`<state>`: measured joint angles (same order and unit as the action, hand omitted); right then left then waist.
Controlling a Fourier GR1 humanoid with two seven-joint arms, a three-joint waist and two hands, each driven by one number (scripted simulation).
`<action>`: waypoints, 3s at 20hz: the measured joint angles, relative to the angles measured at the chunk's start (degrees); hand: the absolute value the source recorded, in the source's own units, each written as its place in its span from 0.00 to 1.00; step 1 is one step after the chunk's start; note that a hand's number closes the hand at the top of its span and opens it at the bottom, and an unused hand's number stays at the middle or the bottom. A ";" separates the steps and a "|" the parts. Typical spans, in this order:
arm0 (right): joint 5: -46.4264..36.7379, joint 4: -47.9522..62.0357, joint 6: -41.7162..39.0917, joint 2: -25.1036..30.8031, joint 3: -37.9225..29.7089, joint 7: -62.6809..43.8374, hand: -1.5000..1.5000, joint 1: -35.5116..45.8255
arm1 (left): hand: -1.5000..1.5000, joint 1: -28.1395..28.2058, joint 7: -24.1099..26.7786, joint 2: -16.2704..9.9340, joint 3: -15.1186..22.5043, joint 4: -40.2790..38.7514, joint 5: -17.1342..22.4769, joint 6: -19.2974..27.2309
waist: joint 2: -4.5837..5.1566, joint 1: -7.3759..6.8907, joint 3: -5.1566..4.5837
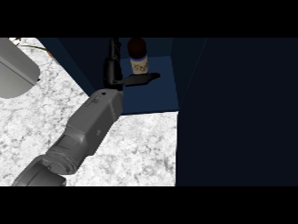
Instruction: Pick up the wine, place it into the cabinet and close the cabinet
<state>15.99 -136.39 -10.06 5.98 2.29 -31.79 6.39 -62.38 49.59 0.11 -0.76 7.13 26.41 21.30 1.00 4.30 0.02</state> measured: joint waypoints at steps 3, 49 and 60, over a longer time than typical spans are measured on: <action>0.06 -0.09 0.30 0.08 0.24 -0.87 0.00 0.62 | 0.00 0.20 -0.36 0.01 0.41 0.54 1.48 -1.35 | -0.06 0.02 -0.07; -2.24 -1.56 1.45 0.45 -0.96 0.50 0.00 -4.29 | 0.00 53.26 -13.77 -5.79 49.96 83.41 5.21 33.28 | -1.27 -4.38 0.00; -0.78 -1.11 -2.83 1.75 0.26 -2.15 1.00 -4.71 | 0.00 65.21 -13.64 -15.96 53.87 98.91 1.33 30.32 | -1.23 -4.35 0.00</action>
<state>15.22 -137.49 -12.89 7.73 2.55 -33.94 1.68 2.84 35.95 -15.84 53.11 106.05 27.74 51.62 -0.23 -0.05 0.02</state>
